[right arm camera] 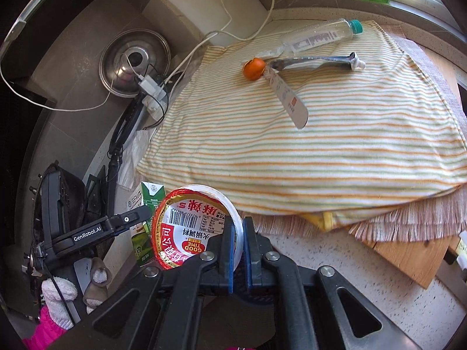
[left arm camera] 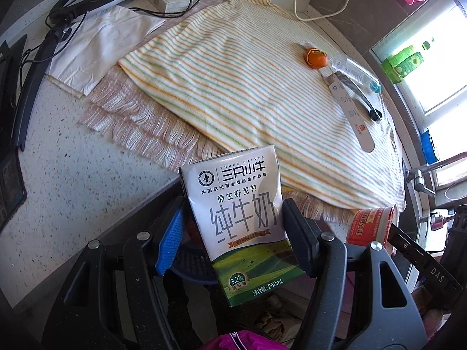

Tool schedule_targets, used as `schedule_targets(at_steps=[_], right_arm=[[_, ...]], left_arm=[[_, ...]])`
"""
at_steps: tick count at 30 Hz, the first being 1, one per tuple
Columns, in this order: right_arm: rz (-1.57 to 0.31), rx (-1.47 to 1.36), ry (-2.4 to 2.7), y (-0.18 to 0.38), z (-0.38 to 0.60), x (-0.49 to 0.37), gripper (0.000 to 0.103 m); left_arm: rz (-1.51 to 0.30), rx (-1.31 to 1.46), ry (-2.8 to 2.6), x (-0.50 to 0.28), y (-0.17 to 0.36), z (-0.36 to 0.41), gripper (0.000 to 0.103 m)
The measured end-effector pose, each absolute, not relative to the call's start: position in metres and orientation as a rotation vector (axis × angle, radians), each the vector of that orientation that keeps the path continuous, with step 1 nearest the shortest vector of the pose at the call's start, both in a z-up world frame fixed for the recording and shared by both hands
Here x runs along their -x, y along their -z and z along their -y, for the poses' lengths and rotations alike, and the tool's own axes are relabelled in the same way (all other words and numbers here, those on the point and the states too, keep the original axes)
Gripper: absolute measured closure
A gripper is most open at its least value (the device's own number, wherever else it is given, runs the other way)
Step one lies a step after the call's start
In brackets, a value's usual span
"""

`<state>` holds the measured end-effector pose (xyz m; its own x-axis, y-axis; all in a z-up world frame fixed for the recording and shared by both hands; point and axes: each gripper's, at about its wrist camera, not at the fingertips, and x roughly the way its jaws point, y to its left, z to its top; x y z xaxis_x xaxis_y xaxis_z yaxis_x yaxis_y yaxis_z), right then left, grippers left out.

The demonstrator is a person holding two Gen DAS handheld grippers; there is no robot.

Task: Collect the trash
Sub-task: 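Carry the carton and noodle cup down over the blue basket with both tools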

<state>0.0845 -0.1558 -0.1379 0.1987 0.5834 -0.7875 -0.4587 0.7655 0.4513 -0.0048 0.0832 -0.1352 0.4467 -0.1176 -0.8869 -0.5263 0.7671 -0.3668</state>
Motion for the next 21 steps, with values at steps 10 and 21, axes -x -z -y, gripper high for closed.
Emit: schedule_targets(at_steps=[10, 21], right_arm=[[-1.212, -0.077, -0.683, 0.176, 0.151, -0.042, 0.100], [-1.251, 0.011, -0.611, 0.221, 0.144, -0.016, 0.100]], left_arm=[[-1.181, 0.661, -0.227, 0.033, 0.172, -0.066, 0.036], [-1.271, 0.626, -0.196, 0.043, 0.218, -0.052, 0.036]])
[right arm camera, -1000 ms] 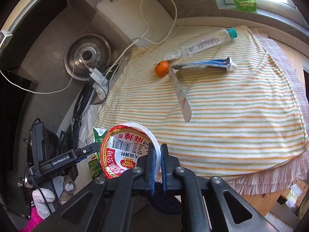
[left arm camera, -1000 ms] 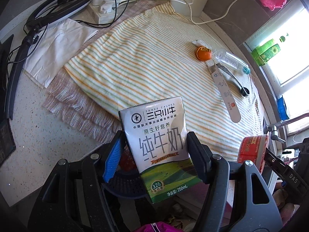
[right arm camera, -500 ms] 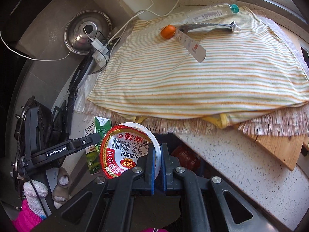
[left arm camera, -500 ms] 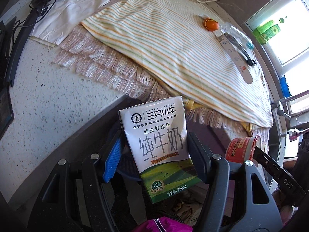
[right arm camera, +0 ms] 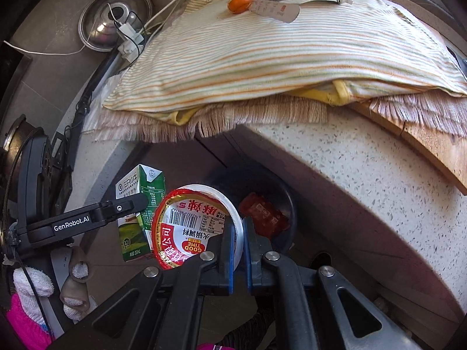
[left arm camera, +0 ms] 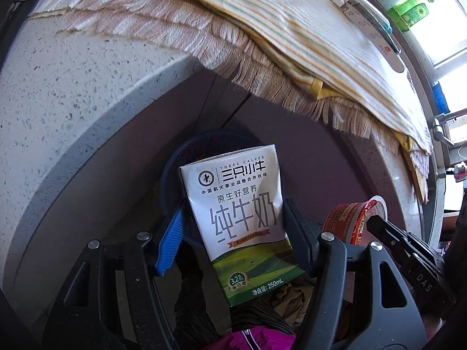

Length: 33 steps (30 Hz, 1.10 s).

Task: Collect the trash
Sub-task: 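Carry the carton and noodle cup down over the blue basket with both tools, then open both tools to drop the carton and cup into the basket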

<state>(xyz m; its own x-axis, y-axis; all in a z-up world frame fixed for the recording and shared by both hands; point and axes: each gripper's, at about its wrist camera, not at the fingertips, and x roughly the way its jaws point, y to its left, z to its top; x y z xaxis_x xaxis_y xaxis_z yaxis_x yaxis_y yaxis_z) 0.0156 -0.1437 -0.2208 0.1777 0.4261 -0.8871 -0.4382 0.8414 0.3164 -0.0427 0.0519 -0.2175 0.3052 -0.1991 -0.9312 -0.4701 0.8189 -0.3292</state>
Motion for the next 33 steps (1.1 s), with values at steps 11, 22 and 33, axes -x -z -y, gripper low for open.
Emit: schedule_targets(at_steps=[11, 22, 33], right_arm=[[-1.263, 0.138, -0.569, 0.264, 0.130, -0.006, 0.100], [-1.269, 0.245, -0.549, 0.304, 0.116, -0.001, 0.100], [-1.278, 0.275, -0.540, 0.324, 0.100, -0.005, 0.100]], left_arm=[[-1.364, 0.536, -0.165, 0.036, 0.267, -0.033, 0.036], [-1.428, 0.501, -0.175, 0.035, 0.307, -0.014, 0.036], [-1.455, 0.446, -0.186, 0.036, 0.329, -0.017, 0.036]])
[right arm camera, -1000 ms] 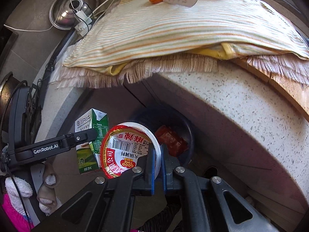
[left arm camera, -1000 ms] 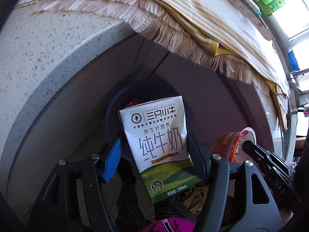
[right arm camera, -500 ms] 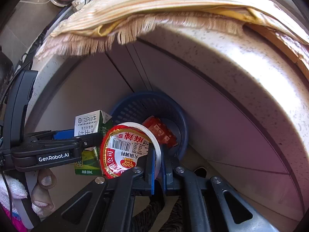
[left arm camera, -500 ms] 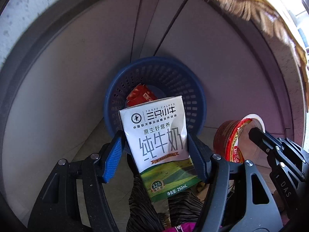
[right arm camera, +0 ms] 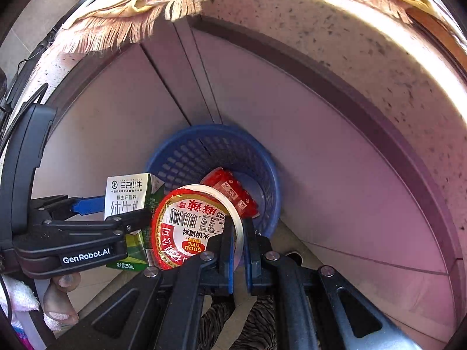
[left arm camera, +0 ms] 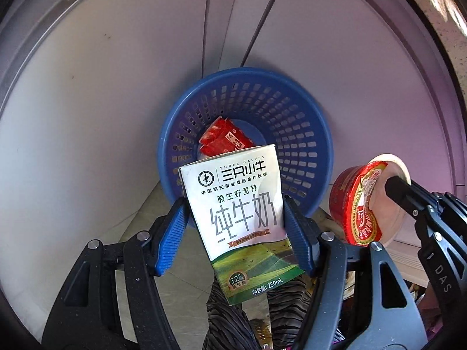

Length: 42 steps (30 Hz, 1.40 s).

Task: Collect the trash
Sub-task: 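Open both tools to drop the carton and cup into the basket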

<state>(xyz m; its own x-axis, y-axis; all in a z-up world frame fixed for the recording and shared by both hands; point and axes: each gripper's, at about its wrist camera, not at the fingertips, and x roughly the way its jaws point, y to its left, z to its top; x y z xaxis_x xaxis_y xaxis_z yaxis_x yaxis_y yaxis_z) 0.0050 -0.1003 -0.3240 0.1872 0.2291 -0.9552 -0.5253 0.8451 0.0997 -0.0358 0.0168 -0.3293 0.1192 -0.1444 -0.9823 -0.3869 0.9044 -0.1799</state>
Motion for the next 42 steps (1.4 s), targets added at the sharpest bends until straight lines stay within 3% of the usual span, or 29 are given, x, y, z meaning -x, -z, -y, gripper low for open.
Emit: schedule_targets(at_steps=[9, 14, 28, 36, 42], right_arm=[[-1.258, 0.294, -0.545, 0.321, 0.100, -0.006, 0.093], [-1.246, 0.286, -0.546, 0.308, 0.106, -0.006, 0.078], [-1.240, 0.274, -0.554, 0.287, 0.117, -0.016, 0.062], [-1.218, 0.257, -0.594, 0.256, 0.123, -0.014, 0.050], [-1.168, 0.228, -0.654, 0.214, 0.137, -0.010, 0.035]], left_arm=[[-1.437, 0.413, -0.198, 0.028, 0.325, -0.018, 0.036], [-1.436, 0.396, -0.201, 0.024, 0.322, -0.019, 0.034], [-1.435, 0.408, -0.225, 0.024, 0.312, -0.025, 0.034], [-1.387, 0.415, -0.225, 0.030, 0.282, -0.029, 0.034], [-1.318, 0.427, -0.219, 0.034, 0.241, -0.032, 0.034]])
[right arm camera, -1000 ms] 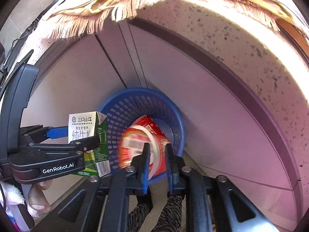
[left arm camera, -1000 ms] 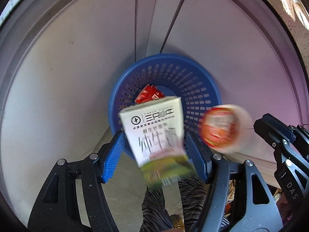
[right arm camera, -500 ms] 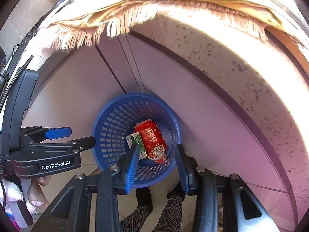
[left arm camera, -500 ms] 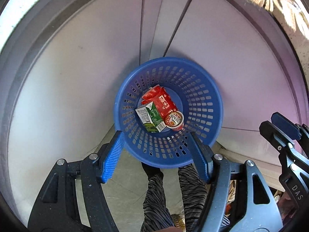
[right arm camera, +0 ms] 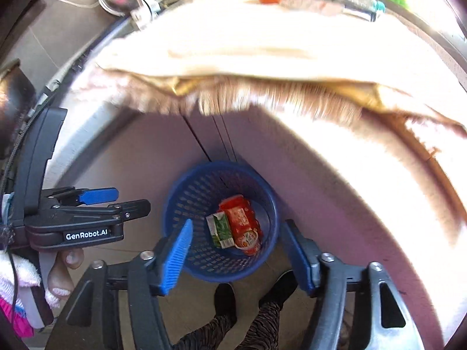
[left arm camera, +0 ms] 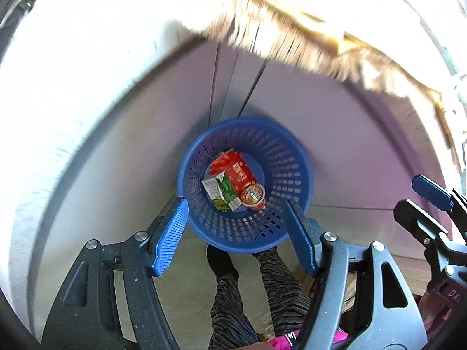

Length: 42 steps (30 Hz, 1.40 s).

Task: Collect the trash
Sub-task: 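Open both tools to drop the carton and cup into the basket, then raise both tools back over the cloth toward the orange peel and toothpaste tube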

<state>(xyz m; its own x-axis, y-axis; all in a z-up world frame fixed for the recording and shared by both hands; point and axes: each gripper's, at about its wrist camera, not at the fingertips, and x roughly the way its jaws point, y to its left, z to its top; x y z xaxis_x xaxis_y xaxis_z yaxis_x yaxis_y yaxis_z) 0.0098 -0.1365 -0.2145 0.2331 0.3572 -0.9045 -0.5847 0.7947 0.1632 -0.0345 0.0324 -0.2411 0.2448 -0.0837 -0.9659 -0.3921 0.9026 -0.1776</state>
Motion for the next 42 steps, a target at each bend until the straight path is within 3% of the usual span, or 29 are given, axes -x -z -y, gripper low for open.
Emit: schedule_targets(at_steps=[17, 29, 31, 42], right_arm=[[-0.948, 0.165, -0.727, 0.097, 0.196, -0.061, 0.016], [-0.899, 0.107, -0.717, 0.069, 0.207, -0.168, 0.001], [-0.907, 0.078, -0.721, 0.069, 0.208, -0.186, 0.001], [-0.922, 0.128, -0.717, 0.082, 0.189, -0.266, 0.001]], left_arm=[[-1.089, 0.455, -0.242, -0.028, 0.126, -0.046, 0.034], [-1.017, 0.452, -0.238, -0.111, 0.096, -0.046, 0.030], [-1.003, 0.460, -0.242, -0.124, 0.094, -0.047, 0.026], [-0.989, 0.566, -0.232, -0.199, 0.096, -0.063, 0.026]])
